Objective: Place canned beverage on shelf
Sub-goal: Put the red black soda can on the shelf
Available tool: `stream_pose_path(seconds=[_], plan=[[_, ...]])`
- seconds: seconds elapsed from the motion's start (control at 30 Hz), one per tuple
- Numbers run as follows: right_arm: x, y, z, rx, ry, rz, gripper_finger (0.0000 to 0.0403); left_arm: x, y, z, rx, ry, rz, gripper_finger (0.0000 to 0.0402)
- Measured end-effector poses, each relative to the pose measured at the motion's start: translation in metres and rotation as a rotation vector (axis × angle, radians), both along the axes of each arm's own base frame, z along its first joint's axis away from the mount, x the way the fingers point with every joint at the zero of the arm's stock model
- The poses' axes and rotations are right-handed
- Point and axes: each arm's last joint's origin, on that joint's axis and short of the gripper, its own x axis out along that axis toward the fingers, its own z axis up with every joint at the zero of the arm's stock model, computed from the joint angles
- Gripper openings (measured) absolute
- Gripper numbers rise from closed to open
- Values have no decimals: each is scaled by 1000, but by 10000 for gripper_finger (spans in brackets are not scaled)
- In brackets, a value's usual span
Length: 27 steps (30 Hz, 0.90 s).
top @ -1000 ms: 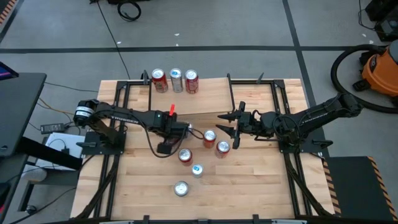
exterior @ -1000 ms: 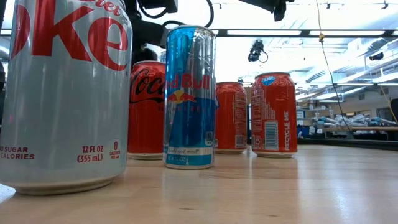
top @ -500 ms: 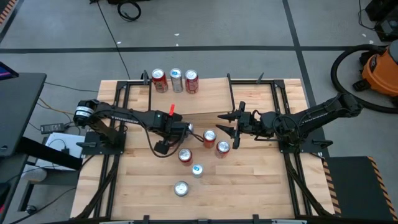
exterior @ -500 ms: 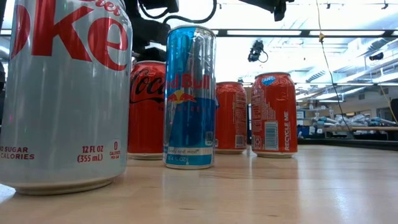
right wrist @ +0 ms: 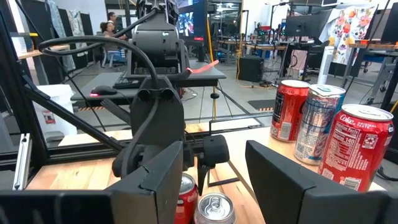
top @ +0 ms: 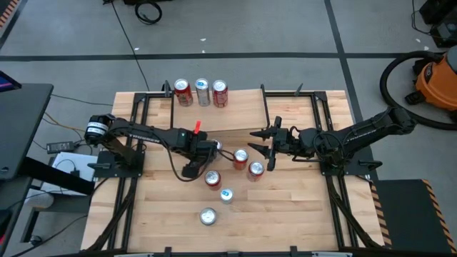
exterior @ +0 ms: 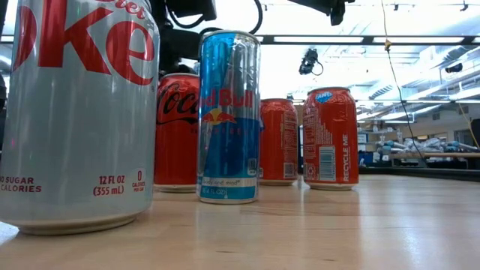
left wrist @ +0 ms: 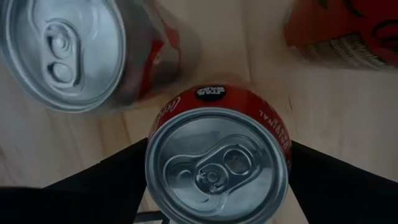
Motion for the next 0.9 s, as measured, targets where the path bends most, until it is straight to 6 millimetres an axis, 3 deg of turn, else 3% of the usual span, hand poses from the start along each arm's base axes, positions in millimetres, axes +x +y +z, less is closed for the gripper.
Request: stream_pose_path(seconds=[0.63, 0.9], plan=[[0, 0, 0, -1, 1, 0, 185, -4, 0, 3, -26, 7, 91, 319], [0, 0, 0, 0, 2, -1, 185, -5, 0, 31, -36, 8, 141, 319]])
